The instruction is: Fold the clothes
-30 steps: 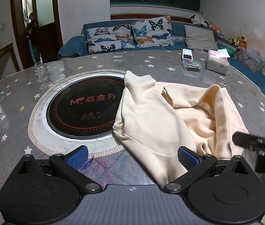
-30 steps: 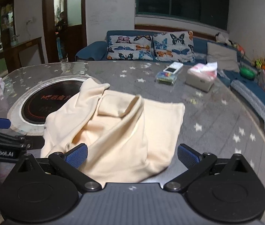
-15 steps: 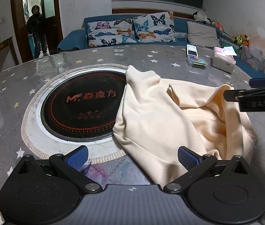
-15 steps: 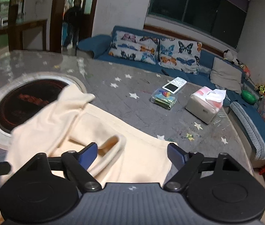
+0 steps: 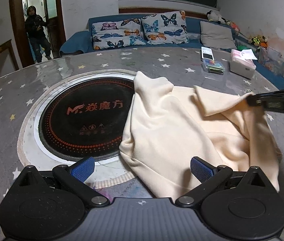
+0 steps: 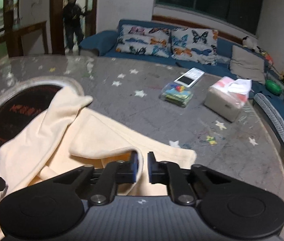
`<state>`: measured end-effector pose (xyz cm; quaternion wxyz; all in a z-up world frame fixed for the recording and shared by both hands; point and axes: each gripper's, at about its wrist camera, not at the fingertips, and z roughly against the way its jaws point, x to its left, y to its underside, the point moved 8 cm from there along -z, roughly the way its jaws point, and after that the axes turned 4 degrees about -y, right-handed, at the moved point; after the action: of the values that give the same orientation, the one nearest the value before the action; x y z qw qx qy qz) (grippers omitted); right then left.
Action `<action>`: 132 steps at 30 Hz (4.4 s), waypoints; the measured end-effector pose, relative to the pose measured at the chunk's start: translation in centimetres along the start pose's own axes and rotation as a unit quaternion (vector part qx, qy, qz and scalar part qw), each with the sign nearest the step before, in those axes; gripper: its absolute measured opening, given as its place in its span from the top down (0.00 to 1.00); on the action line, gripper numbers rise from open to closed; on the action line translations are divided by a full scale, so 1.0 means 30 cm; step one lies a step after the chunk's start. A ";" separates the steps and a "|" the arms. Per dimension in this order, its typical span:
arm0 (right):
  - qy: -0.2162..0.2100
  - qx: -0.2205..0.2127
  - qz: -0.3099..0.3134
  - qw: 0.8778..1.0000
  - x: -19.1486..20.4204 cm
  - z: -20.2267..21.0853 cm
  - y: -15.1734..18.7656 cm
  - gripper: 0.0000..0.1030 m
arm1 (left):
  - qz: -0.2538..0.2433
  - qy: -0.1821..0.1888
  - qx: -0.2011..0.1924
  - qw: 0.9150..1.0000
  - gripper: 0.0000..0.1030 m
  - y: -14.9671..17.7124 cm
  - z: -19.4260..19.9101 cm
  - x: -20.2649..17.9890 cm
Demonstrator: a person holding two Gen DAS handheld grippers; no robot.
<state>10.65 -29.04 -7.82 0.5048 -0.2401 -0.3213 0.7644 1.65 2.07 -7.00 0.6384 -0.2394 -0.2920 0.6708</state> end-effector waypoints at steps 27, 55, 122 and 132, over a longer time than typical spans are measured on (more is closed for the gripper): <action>0.031 -0.006 -0.052 0.998 -0.173 0.104 0.150 0.64 | -0.050 0.043 -0.019 0.998 0.00 -0.018 0.046 -0.167; 0.132 -0.025 -0.164 0.977 -0.347 0.432 0.417 0.75 | -0.153 0.171 -0.032 0.973 0.00 0.066 0.094 -0.451; 0.062 -0.018 -0.090 0.994 -0.261 0.335 0.335 0.52 | 0.104 -0.033 -0.161 0.981 0.93 -0.264 0.185 0.424; -0.051 -0.020 0.000 0.999 0.015 0.348 0.250 0.52 | 0.148 -0.085 -0.113 0.979 0.92 -0.049 0.183 0.634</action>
<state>-1.37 -33.35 -6.26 0.4830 -0.2110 -0.3613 0.7692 -2.45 20.57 -1.09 0.4740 -0.2927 -0.3798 0.7385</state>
